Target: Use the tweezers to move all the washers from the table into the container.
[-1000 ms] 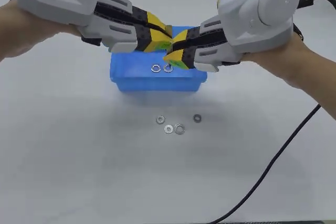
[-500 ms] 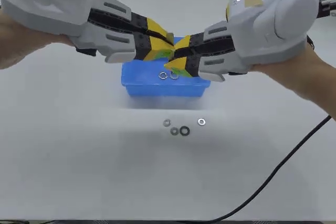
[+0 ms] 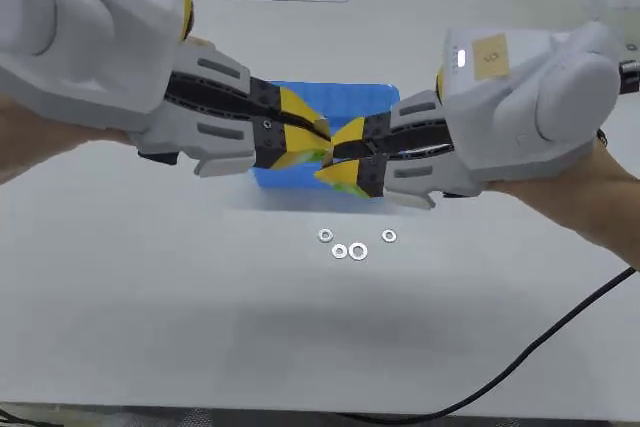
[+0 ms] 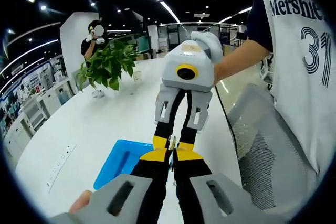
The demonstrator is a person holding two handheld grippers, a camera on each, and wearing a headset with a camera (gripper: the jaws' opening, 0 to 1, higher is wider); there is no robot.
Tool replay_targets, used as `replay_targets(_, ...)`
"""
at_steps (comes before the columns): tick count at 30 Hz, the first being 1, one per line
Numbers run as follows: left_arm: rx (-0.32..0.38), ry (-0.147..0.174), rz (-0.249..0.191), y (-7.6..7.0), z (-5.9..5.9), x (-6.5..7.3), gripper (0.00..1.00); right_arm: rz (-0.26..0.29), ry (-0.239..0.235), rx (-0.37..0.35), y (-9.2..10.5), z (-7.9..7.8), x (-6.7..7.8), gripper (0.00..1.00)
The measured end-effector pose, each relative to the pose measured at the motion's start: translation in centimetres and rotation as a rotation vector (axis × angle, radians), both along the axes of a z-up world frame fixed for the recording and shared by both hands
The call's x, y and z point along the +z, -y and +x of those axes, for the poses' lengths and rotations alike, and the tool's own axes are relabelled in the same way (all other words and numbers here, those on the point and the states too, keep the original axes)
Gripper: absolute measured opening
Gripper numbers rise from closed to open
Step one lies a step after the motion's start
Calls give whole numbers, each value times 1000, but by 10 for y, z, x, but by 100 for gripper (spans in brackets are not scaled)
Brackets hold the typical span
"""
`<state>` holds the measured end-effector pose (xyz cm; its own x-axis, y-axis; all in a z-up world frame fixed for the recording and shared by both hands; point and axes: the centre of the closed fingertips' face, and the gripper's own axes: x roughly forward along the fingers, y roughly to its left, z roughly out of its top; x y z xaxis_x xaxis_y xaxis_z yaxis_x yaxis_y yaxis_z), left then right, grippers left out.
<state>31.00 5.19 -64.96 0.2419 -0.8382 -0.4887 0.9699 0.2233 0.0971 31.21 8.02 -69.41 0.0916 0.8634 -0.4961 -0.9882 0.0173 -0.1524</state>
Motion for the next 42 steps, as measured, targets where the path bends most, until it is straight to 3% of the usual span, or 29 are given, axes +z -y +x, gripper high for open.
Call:
replay_targets(7, 1, -30, 7, 1, -15, -10, 7, -7, -27, 13, -1, -12, -12, 11)
replay_targets(13, 14, -55, 3, 2, -21, -19, 7, -17, -45, 24, -3, -20, -21, 11)
replay_targets(29, 41, -147, -36, -1, -9, -49, 7, -54, -86, -2, -2, -12, -52, 11)
replay_targets(42, 38, -179, -24, -3, -7, -67, 7, -103, -66, 9, -2, -12, -69, 11)
